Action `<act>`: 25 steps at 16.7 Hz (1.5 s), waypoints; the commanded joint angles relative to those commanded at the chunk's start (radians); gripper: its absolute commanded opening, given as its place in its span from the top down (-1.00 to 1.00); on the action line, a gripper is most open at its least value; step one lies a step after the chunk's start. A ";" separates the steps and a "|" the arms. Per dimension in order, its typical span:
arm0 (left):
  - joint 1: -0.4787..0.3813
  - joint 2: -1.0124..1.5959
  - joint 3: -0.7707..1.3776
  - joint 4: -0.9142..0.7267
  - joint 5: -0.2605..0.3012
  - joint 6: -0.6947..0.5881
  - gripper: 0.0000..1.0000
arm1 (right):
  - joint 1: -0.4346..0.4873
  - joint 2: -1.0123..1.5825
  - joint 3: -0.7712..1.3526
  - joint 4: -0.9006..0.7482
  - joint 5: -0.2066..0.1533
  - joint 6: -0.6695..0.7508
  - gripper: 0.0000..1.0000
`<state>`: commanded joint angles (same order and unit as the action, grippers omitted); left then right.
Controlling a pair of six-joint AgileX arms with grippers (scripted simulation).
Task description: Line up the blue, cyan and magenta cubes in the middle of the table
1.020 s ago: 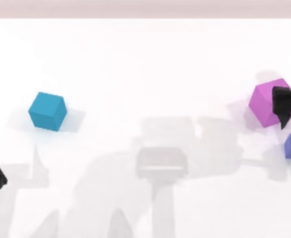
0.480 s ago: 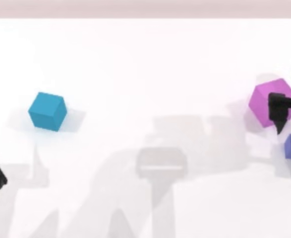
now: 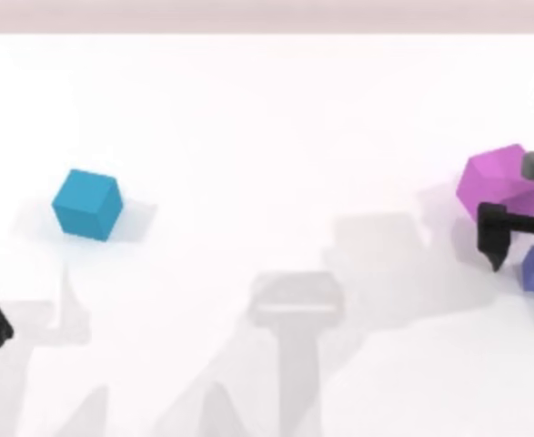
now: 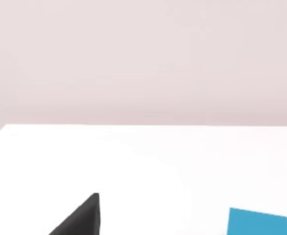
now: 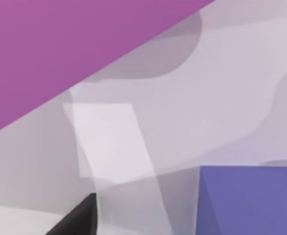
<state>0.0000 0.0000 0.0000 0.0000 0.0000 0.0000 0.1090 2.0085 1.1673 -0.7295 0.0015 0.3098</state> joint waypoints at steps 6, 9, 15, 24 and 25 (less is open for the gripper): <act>0.000 0.000 0.000 0.000 0.000 0.000 -1.00 | 0.000 0.000 0.000 0.000 0.000 0.000 -0.55; 0.000 0.000 0.000 0.000 0.000 0.000 -1.00 | 0.000 0.000 0.000 0.000 0.000 0.000 -0.10; 0.000 0.000 0.000 0.000 0.000 0.000 -1.00 | 0.000 0.000 0.000 0.000 0.000 0.000 0.81; 0.000 0.000 0.000 0.000 0.000 0.000 -1.00 | 0.000 0.000 0.000 0.000 0.000 0.000 1.00; 0.000 0.000 0.000 0.000 0.000 0.000 -1.00 | -0.002 -0.043 0.018 -0.021 0.012 -0.006 1.00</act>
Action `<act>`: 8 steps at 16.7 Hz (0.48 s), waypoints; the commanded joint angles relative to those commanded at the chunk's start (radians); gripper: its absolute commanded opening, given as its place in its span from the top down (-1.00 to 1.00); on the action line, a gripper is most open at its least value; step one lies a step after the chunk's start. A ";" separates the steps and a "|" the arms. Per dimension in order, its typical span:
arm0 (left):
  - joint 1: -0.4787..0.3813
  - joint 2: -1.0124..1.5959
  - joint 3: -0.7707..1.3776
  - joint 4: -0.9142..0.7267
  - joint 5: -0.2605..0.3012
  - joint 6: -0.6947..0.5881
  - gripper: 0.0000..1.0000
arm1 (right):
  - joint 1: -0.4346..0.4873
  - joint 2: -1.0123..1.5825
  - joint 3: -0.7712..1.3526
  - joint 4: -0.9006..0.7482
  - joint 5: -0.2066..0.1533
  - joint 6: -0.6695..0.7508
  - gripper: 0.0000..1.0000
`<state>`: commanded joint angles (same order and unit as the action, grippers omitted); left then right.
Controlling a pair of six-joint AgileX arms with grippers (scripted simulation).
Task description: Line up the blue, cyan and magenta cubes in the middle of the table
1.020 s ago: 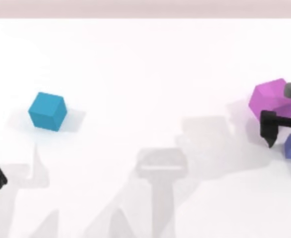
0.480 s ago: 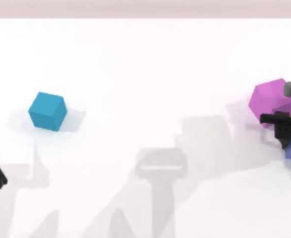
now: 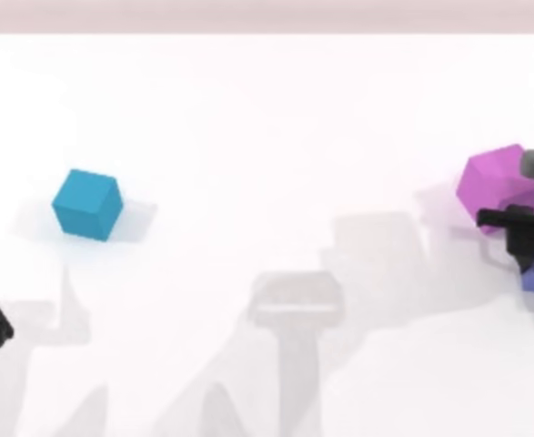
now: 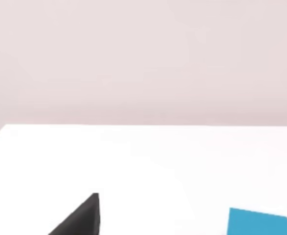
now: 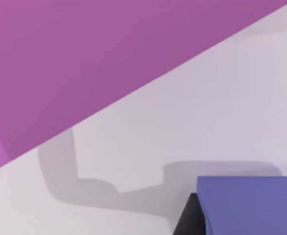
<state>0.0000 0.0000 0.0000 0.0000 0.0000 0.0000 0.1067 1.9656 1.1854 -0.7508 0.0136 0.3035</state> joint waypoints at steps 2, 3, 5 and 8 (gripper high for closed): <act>0.000 0.000 0.000 0.000 0.000 0.000 -1.00 | 0.001 -0.005 0.013 -0.017 0.000 -0.001 1.00; 0.000 0.000 0.000 0.000 0.000 0.000 -1.00 | 0.002 -0.014 0.029 -0.041 0.000 0.000 1.00; 0.000 0.000 0.000 0.000 0.000 0.000 -1.00 | 0.003 -0.040 0.070 -0.113 0.000 0.000 1.00; 0.000 0.000 0.000 0.000 0.000 0.000 -1.00 | 0.007 -0.084 0.132 -0.227 -0.001 -0.002 1.00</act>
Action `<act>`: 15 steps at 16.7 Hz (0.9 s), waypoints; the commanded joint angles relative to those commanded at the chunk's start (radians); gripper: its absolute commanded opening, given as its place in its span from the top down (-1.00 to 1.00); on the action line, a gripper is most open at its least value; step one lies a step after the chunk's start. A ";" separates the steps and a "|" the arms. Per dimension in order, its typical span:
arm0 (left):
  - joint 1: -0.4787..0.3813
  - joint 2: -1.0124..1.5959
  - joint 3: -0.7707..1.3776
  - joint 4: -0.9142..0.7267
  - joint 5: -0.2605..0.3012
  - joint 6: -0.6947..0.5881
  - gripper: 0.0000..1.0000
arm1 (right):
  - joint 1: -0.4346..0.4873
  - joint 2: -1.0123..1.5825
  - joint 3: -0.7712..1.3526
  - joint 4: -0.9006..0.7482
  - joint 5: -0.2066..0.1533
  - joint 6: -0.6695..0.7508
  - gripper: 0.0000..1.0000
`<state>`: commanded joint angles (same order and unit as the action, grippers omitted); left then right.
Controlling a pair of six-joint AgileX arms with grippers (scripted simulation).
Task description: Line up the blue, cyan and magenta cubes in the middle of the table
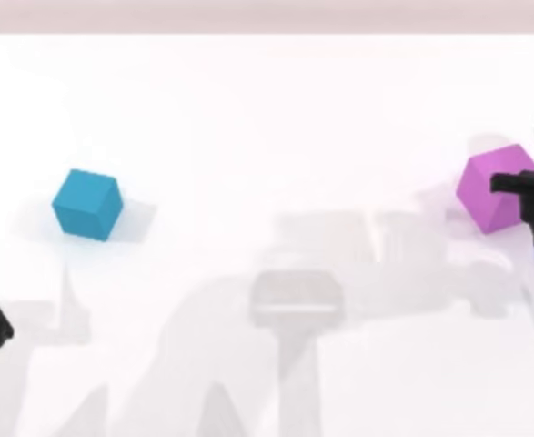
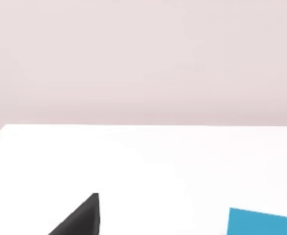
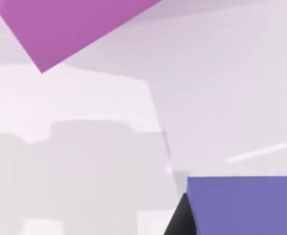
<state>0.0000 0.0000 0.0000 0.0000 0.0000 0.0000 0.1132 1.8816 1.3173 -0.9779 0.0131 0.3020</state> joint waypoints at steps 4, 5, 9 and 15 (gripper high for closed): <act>0.000 0.000 0.000 0.000 0.000 0.000 -1.00 | 0.002 -0.022 0.024 -0.035 0.000 -0.002 1.00; 0.000 0.000 0.000 0.000 0.000 0.000 -1.00 | 0.002 -0.022 0.024 -0.035 0.000 -0.002 1.00; 0.000 0.000 0.000 0.000 0.000 0.000 -1.00 | 0.036 -0.009 0.039 -0.043 0.001 0.027 1.00; 0.000 0.000 0.000 0.000 0.000 0.000 -1.00 | 0.320 0.033 0.134 -0.109 0.008 0.210 1.00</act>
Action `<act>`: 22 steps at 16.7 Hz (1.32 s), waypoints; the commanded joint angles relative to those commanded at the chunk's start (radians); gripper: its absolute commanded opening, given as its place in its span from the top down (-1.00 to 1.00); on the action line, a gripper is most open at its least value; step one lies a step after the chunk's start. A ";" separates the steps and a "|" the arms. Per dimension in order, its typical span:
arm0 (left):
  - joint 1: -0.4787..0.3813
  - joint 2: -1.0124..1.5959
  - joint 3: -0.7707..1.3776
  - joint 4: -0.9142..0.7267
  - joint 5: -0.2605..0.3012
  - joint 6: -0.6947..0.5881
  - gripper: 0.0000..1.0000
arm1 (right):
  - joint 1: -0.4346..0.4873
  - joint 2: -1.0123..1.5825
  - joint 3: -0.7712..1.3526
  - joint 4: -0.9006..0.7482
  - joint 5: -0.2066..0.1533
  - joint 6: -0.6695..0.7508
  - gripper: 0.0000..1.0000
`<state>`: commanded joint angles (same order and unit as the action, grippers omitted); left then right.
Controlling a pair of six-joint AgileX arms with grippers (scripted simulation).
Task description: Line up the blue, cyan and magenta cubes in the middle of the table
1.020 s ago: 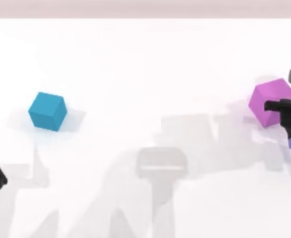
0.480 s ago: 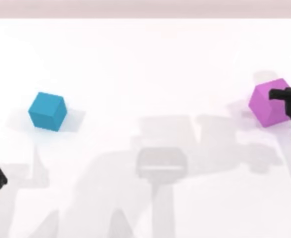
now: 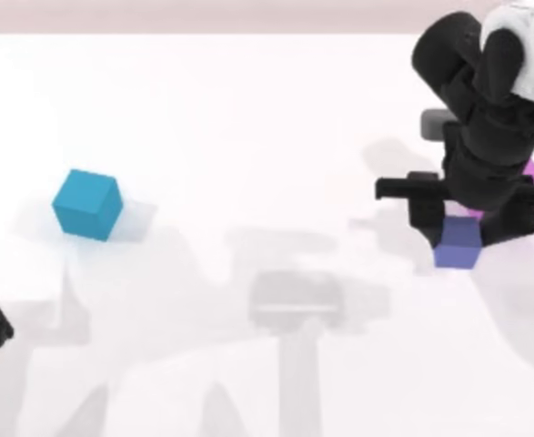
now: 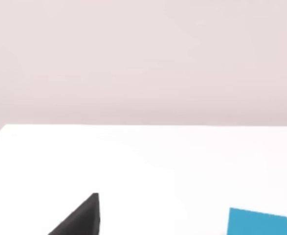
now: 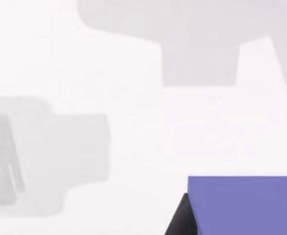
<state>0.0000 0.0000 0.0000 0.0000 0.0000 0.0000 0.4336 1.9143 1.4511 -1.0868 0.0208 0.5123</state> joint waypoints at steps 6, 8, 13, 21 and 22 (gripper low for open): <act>0.000 0.000 0.000 0.000 0.000 0.000 -1.00 | 0.189 0.012 0.060 -0.035 0.006 0.125 1.00; 0.000 0.000 0.000 0.000 0.000 0.000 -1.00 | 0.189 0.012 0.060 -0.035 0.006 0.125 1.00; 0.000 0.000 0.000 0.000 0.000 0.000 -1.00 | 0.187 0.030 0.005 0.040 0.005 0.126 1.00; 0.000 0.000 0.000 0.000 0.000 0.000 -1.00 | 0.193 0.091 -0.117 0.221 0.007 0.130 1.00; 0.000 0.000 0.000 0.000 0.000 0.000 -1.00 | 0.193 0.091 -0.117 0.221 0.007 0.130 1.00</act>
<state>0.0000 0.0000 0.0000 0.0000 0.0000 0.0000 0.6271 2.0057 1.3337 -0.8653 0.0275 0.6424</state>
